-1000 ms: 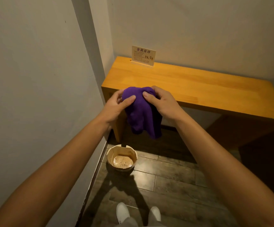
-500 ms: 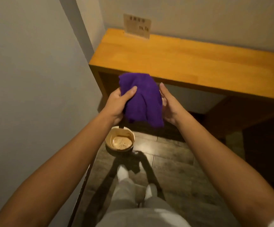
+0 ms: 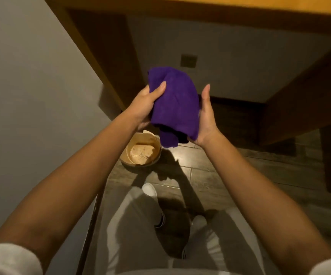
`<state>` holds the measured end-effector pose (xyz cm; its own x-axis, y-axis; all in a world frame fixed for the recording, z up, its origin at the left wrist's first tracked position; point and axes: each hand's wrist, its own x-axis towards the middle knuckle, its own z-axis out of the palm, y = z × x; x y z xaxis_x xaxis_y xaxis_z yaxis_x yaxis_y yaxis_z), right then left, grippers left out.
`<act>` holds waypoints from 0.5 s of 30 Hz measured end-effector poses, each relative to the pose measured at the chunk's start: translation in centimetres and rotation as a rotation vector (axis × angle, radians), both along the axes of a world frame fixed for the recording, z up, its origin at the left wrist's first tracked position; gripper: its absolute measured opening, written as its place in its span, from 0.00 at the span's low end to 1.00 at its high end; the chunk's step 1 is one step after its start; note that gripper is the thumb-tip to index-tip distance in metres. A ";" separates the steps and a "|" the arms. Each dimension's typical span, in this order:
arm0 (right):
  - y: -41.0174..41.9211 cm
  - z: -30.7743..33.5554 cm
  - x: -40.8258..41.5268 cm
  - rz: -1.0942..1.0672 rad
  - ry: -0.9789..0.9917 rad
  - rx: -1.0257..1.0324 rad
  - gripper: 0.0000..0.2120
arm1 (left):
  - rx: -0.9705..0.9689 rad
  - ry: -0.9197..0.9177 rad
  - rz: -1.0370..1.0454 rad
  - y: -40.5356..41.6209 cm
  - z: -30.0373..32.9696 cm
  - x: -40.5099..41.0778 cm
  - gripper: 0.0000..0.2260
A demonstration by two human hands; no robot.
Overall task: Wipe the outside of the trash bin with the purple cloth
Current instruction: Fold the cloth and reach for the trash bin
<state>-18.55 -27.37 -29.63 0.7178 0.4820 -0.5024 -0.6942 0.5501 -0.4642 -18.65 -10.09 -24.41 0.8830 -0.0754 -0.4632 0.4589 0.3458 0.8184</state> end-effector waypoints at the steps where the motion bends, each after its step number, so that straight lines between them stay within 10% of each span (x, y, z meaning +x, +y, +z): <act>1: -0.1 -2.2 0.3 0.006 -0.016 0.004 0.34 | 0.034 -0.023 0.026 -0.1 -2.6 0.5 0.13; 15: 2.4 -28.0 4.0 0.134 -0.201 -0.485 0.15 | 0.649 -0.168 0.150 2.5 -31.3 1.7 0.05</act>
